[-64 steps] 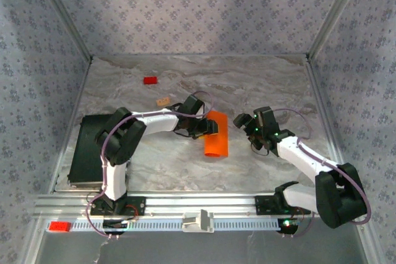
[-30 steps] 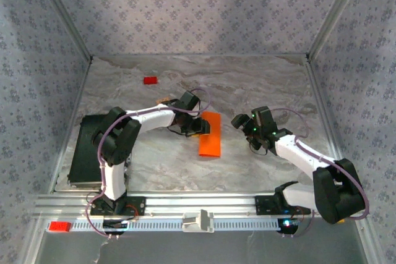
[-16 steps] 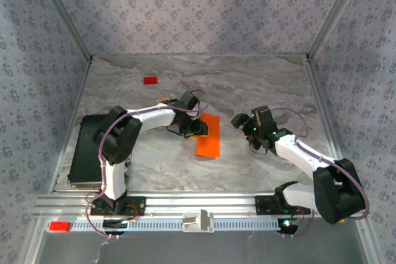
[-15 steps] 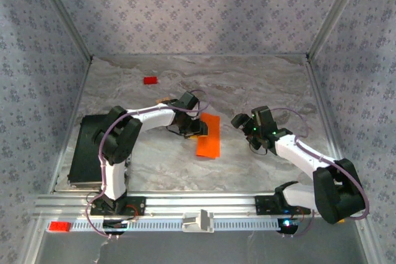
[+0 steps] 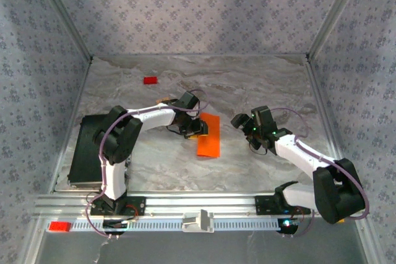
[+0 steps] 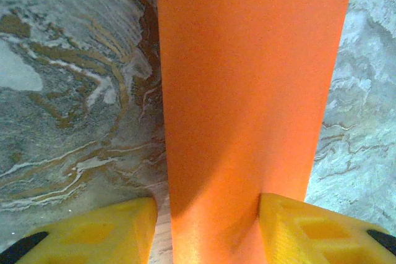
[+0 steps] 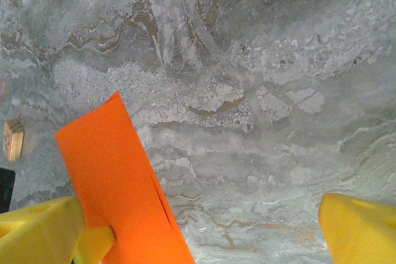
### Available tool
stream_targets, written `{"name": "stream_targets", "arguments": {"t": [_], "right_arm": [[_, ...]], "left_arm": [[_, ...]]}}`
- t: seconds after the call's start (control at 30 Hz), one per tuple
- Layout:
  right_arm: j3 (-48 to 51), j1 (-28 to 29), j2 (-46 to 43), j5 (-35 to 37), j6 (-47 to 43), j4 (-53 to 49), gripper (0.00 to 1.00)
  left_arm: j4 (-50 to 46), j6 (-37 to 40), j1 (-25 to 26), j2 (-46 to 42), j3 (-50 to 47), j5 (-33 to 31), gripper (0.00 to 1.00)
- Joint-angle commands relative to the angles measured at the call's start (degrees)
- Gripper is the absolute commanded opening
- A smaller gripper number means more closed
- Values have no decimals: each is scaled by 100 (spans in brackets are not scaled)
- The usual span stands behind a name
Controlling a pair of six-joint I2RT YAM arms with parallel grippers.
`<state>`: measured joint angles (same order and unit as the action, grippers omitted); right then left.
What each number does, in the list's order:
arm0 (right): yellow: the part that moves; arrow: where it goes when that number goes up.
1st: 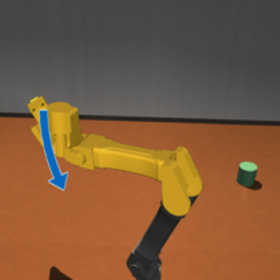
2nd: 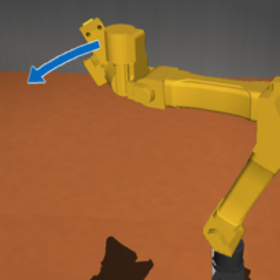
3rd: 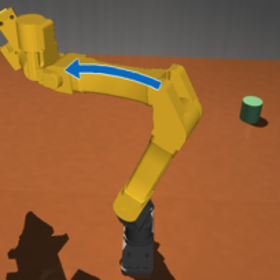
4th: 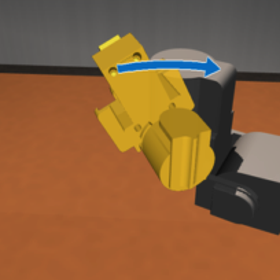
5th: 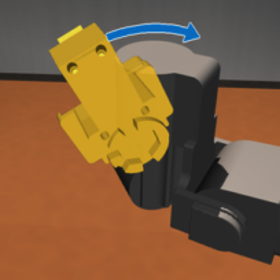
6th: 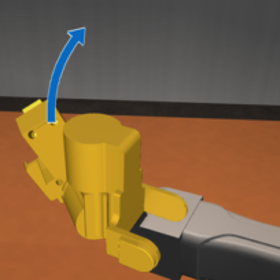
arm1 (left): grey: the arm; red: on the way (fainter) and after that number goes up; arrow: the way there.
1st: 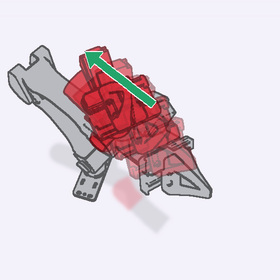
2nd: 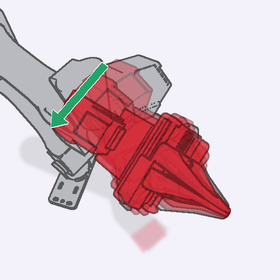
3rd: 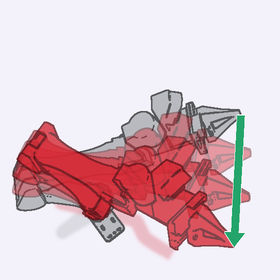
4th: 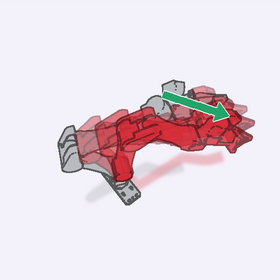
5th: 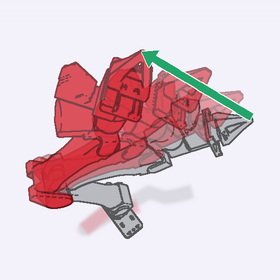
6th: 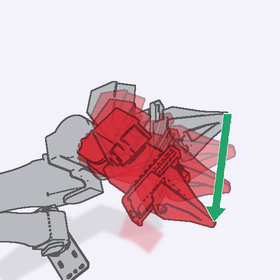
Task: Fold a paper plane with a square sheet of paper (pick it up from the middle)
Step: First fold the square sheet of paper in half at the center of the table.
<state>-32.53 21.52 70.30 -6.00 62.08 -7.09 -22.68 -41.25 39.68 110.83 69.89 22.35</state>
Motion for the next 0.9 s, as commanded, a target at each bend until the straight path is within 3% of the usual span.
{"name": "stream_targets", "arguments": {"t": [0.0, 0.87], "right_arm": [[-148, 28, 54, 28, -17, -64, 99], [-112, 28, 47, 36, -12, -73, 99]], "left_arm": [[-138, -94, -36, 319, 40, -389, 49], [-807, -183, 214, 921, 642, -1123, 51]]}}
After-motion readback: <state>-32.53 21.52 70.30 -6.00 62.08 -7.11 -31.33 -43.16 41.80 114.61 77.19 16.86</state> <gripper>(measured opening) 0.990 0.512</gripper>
